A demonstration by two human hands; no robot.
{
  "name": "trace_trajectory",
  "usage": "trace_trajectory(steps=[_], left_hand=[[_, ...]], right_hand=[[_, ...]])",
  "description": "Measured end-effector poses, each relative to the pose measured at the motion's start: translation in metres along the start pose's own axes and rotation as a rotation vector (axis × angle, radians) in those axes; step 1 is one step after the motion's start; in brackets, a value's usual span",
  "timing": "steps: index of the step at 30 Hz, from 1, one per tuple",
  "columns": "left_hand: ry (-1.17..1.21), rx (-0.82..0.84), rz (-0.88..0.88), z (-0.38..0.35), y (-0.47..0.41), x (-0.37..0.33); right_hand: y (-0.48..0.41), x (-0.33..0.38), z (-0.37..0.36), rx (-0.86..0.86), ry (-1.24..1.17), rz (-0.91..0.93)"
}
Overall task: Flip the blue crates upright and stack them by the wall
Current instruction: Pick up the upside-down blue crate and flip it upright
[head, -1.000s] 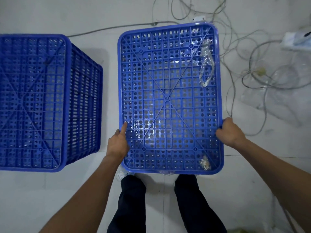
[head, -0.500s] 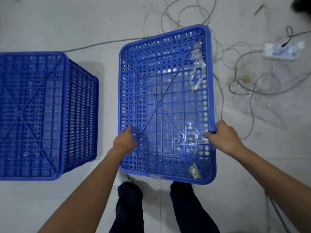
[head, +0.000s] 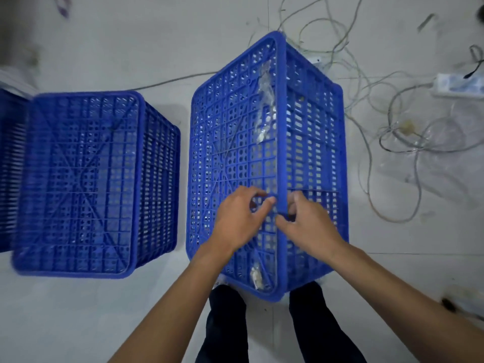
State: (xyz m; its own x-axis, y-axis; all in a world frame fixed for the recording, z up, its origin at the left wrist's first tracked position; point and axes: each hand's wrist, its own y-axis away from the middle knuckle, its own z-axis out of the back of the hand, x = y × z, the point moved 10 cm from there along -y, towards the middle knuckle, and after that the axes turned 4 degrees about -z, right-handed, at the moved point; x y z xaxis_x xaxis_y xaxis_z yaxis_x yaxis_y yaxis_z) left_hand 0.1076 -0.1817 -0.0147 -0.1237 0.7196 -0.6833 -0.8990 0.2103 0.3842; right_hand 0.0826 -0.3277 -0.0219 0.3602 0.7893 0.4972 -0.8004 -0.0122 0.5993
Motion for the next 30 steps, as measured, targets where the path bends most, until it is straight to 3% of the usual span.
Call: trace_trajectory(steps=[4, 7, 10, 14, 16, 18, 22, 30], left_hand=[[-0.071, -0.065, 0.073, 0.020, 0.012, 0.036], [-0.183, -0.140, 0.093, 0.040, 0.021, 0.062], [-0.208, -0.211, 0.146, 0.061, 0.027, 0.092], [-0.157, -0.222, 0.220, 0.080, 0.032, 0.129], [-0.101, -0.202, 0.263, 0.085, 0.037, 0.147], [-0.040, -0.173, 0.330, 0.087, 0.041, 0.168], [0.066, -0.141, 0.489, 0.088, 0.046, 0.214], [0.124, -0.118, 0.596, 0.066, 0.047, 0.248]], right_hand=[[0.000, 0.038, -0.035, 0.210, -0.119, 0.075], [-0.007, 0.046, -0.050, 0.286, -0.296, -0.002], [-0.018, 0.025, -0.048, 0.107, -0.452, -0.131], [-0.020, -0.027, -0.016, -0.356, -0.307, -0.281], [-0.016, -0.049, -0.006, -0.494, -0.252, -0.347], [-0.022, -0.069, -0.019, -0.417, -0.307, -0.423], [-0.036, -0.075, -0.068, -0.010, -0.603, -0.521], [-0.046, -0.091, -0.077, 0.002, -0.657, -0.561]])
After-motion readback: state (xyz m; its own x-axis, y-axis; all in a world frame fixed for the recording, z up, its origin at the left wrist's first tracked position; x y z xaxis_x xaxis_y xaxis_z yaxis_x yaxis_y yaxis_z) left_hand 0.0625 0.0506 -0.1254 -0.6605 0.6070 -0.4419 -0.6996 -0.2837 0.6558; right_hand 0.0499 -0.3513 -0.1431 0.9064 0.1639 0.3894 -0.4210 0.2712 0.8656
